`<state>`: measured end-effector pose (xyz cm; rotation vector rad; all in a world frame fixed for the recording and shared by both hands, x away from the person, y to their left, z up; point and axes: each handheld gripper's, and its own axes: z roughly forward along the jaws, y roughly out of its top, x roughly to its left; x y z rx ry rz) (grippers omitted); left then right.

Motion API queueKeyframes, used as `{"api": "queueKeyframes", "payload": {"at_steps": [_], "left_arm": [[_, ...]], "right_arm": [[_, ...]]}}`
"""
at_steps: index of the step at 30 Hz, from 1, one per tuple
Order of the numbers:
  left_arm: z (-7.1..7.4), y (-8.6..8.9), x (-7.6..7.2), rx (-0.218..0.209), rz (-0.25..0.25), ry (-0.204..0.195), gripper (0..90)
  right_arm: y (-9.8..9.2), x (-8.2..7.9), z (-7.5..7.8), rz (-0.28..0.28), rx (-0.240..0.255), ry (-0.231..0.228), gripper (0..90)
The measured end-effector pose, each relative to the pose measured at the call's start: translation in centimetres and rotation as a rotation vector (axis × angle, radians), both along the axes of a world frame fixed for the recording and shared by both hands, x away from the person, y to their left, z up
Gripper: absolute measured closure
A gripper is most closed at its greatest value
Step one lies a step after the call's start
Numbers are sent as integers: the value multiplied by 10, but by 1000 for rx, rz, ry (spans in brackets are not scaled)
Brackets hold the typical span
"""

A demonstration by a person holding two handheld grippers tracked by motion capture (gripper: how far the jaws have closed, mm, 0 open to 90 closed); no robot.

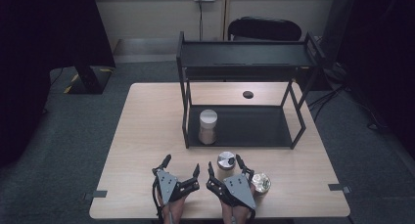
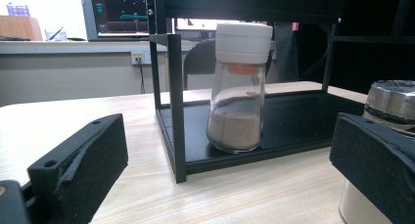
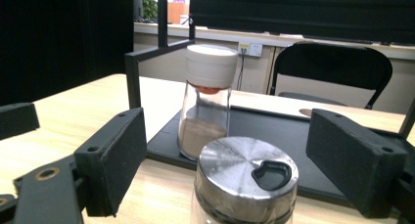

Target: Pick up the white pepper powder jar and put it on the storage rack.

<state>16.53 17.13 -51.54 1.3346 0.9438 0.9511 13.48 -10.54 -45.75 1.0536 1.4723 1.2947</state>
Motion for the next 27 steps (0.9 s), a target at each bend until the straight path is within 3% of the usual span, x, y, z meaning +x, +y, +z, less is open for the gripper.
{"api": "queueKeyframes", "payload": {"at_steps": [19, 27], "left_arm": [[0, 0, 0, 0, -2, 0, 2], [0, 0, 0, 0, -2, -1, 2]], "right_arm": [[25, -5, -5, -103, -27, 22, 187], [34, -3, -6, -162, -43, 53, 206]]}}
